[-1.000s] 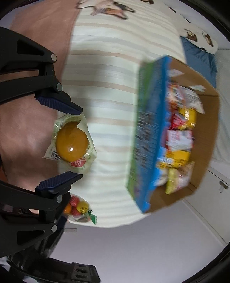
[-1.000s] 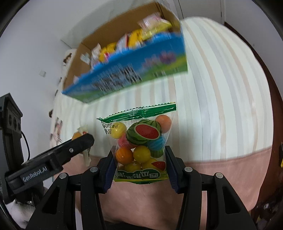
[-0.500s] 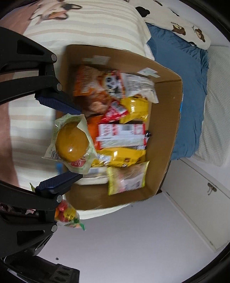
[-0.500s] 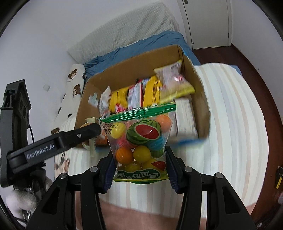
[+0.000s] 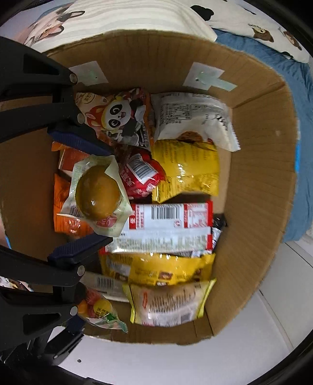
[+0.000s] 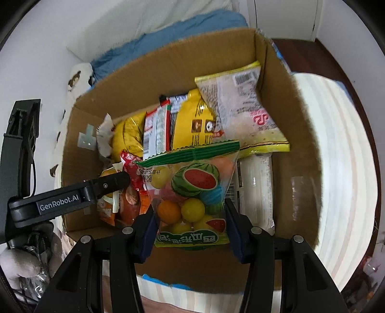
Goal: Organize snacks
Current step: 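Carry both candies into the box and open both tools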
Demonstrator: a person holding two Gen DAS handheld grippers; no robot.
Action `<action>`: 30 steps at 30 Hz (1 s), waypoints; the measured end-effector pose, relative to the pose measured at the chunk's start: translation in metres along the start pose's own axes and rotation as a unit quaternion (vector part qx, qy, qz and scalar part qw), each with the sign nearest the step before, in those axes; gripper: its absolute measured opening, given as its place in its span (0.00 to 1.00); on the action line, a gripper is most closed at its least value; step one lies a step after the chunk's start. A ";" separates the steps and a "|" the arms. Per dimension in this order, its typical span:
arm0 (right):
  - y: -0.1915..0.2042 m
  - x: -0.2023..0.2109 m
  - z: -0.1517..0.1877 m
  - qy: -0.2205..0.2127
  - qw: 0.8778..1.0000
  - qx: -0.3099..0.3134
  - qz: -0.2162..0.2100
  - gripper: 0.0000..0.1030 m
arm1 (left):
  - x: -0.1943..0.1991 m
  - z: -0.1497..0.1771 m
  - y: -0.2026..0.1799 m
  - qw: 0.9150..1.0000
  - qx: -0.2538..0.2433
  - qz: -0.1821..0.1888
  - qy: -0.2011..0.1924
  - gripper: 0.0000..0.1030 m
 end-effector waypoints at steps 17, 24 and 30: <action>-0.008 -0.007 -0.009 0.032 0.998 0.018 0.051 0.93 | 0.013 0.017 0.021 0.999 -0.002 -0.040 -0.014 0.92; -0.015 0.014 -0.005 0.001 0.998 0.019 0.060 0.94 | 0.035 0.028 0.024 0.998 -0.011 -0.048 -0.025 0.92; -0.016 0.030 0.007 -0.038 0.997 0.016 0.063 0.94 | 0.061 0.042 0.025 0.995 -0.014 -0.063 -0.079 0.92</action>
Point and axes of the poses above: each gripper's, at about its wrist camera, not at the fingertips, and x roughly against the way its jaws point, y to its left, z to its underside, the point moved 7 cm from there along -x, roughly the way its jaws point, and after that the axes turned 7 degrees about -y, right-handed, at the moved point
